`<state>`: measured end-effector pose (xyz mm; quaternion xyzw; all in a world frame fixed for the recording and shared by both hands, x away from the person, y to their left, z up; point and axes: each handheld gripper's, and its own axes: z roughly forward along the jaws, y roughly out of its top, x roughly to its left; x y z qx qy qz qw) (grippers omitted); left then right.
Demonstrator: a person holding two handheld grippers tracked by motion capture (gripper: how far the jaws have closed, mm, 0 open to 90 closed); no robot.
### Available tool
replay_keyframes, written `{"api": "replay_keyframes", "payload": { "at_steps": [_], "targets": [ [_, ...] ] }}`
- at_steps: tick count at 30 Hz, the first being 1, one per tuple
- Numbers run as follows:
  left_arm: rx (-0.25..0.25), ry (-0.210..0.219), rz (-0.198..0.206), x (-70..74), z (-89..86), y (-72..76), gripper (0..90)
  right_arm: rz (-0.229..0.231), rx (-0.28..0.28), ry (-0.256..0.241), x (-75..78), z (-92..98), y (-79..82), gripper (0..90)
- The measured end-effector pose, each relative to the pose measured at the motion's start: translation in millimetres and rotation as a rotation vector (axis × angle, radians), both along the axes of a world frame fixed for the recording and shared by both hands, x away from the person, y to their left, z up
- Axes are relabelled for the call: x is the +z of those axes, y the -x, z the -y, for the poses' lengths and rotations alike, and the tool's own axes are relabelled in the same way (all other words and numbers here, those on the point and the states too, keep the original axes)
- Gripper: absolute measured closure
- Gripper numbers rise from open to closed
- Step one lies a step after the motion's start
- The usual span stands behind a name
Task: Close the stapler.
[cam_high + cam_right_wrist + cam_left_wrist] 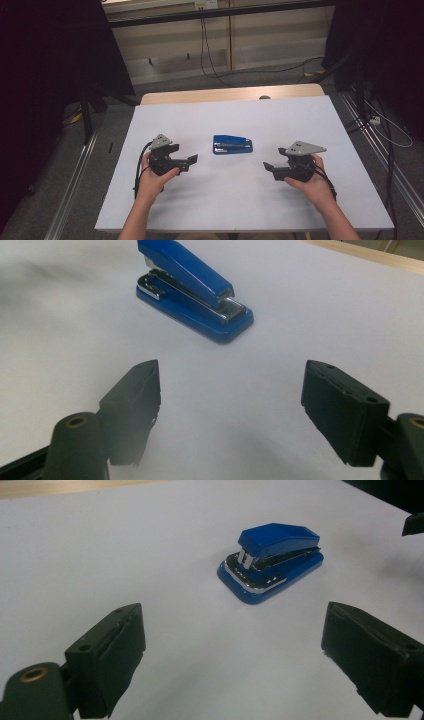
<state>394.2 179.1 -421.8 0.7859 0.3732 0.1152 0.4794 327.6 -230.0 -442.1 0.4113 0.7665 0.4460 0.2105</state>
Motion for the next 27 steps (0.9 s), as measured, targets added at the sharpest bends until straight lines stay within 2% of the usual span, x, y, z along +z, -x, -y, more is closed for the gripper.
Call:
{"api": "replay_keyframes", "payload": {
  "at_steps": [3,9,12,16,19,24,27],
  "targets": [
    [-0.012,0.001,0.022,2.4,-6.4,4.2,10.0,0.002,-0.012,-0.019,0.1,3.4,4.8,19.7],
    [-0.011,0.02,0.029,1.5,-16.8,12.6,8.6,-0.008,-0.026,-0.008,-7.0,12.7,12.8,16.6],
    [-0.019,0.009,0.042,0.0,-21.7,18.0,8.6,-0.012,-0.027,0.001,-7.8,16.8,17.4,15.7],
    [-0.032,-0.008,0.041,-3.2,-29.4,24.2,8.1,-0.006,-0.039,-0.004,-6.3,24.2,25.1,14.5],
    [-0.026,-0.02,0.043,-5.5,-35.6,27.2,8.1,-0.002,-0.042,0.0,-5.7,28.4,30.4,13.5],
    [-0.022,-0.014,0.042,-6.4,-44.6,34.9,7.8,-0.008,-0.044,-0.003,-6.4,32.8,35.6,12.9],
    [0.001,-0.012,0.049,-5.0,-52.8,39.0,7.7,-0.012,-0.037,-0.005,-7.2,33.5,37.6,12.8]
  ]
}}
